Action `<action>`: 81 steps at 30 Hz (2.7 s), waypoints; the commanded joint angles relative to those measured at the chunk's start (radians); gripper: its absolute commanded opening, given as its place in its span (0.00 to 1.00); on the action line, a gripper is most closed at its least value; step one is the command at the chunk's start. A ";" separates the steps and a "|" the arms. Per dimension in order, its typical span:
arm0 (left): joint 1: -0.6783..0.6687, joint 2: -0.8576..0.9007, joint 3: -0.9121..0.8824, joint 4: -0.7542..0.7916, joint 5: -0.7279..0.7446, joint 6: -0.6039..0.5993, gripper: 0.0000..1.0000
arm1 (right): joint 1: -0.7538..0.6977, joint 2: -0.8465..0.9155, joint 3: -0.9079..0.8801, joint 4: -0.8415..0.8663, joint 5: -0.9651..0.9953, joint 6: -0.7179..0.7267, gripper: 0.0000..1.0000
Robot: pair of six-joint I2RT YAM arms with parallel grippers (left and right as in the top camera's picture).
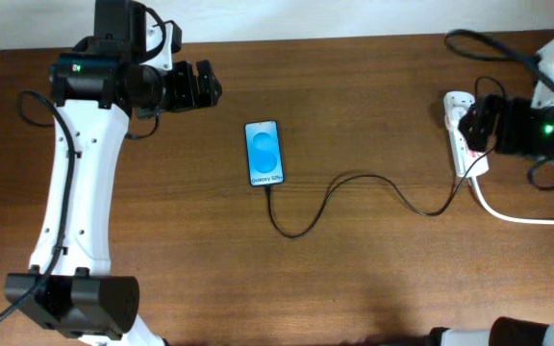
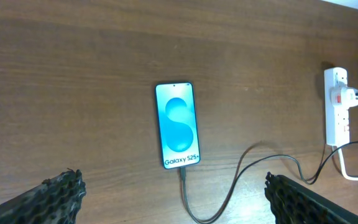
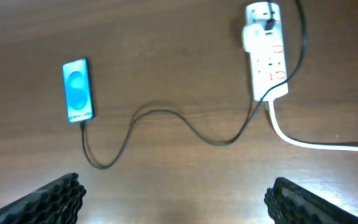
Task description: Plug charger to phone and switch on socket
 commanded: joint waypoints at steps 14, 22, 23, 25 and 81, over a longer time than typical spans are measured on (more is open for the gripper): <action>0.006 -0.008 -0.008 -0.002 -0.007 0.009 0.99 | 0.032 -0.003 0.003 -0.006 0.007 0.003 0.98; 0.006 -0.008 -0.008 -0.002 -0.007 0.009 0.99 | 0.139 -0.127 -0.177 0.282 0.081 -0.074 0.98; 0.006 -0.008 -0.008 -0.002 -0.007 0.010 0.99 | 0.170 -0.180 -0.258 0.373 0.092 -0.095 0.98; 0.006 -0.008 -0.008 -0.002 -0.007 0.009 0.99 | 0.207 -0.275 -0.409 0.511 0.097 -0.134 0.98; 0.006 -0.008 -0.008 -0.002 -0.007 0.009 0.99 | 0.232 -1.544 -2.177 1.629 0.054 -0.225 0.98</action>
